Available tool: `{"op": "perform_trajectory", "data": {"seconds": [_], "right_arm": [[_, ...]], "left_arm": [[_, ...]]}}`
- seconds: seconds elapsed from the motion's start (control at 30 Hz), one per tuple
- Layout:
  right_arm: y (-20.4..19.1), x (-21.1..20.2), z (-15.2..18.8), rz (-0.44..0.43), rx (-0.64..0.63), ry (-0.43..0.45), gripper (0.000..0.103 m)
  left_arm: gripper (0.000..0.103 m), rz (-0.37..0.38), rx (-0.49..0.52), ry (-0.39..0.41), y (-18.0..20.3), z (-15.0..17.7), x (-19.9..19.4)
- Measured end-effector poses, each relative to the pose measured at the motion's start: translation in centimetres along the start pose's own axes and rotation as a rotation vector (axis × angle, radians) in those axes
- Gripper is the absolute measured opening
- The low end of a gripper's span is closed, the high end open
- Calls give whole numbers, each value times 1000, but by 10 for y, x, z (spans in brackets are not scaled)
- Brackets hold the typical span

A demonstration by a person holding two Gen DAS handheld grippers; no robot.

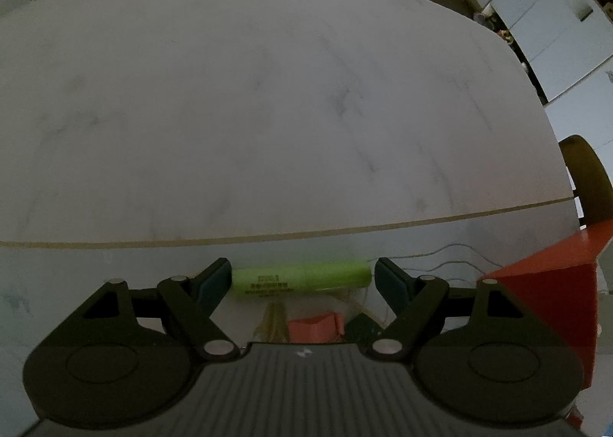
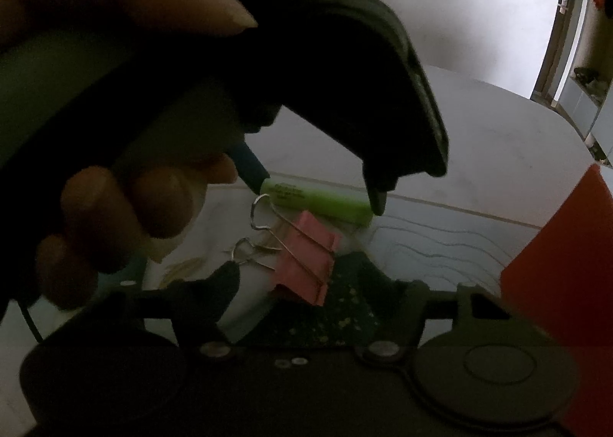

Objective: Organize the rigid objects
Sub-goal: 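Grasp the green battery with the left tool while the right grasps the pink binder clip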

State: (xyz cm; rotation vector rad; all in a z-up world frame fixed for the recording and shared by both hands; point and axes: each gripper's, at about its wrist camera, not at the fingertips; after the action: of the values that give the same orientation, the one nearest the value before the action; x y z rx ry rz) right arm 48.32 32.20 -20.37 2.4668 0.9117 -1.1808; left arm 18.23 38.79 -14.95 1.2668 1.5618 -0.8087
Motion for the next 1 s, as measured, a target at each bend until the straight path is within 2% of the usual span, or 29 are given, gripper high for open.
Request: {"op": "perform_trajectory", "data": {"seconds": [0.17, 0.27, 0.33, 0.4, 0.6, 0.73, 1.0], "right_arm": [[-6, 2, 2, 6, -11, -9, 56], [-9, 1, 3, 17, -13, -7, 54], [-10, 0, 4, 26, -9, -5, 49], [-11, -2, 5, 41, -6, -3, 37], [-10, -11, 14, 38, 19, -5, 32], [-7, -23, 23, 42, 53, -1, 32], [0, -39, 33, 56, 134, 16, 31]], "left_arm": [[81, -20, 20, 10, 6, 4, 1], [81, -22, 15, 16, 0, 4, -2], [81, -20, 14, 20, -1, 3, -3], [80, -20, 20, 22, 0, 3, -3], [80, -9, 35, 26, -5, 4, -5], [80, 2, 26, 25, -13, 4, -8], [80, 6, 71, 40, -22, 16, -14]]}}
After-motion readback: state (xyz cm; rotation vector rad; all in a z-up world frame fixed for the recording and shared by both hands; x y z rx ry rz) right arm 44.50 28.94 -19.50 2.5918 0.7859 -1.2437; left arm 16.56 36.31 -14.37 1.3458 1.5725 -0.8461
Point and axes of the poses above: each gripper's, at about its wrist camera, not at the fingertips, and x roughly the way its jaws point, y to its right, z to its underside, and after that the axes turned 2 degrees about -x, right-handed
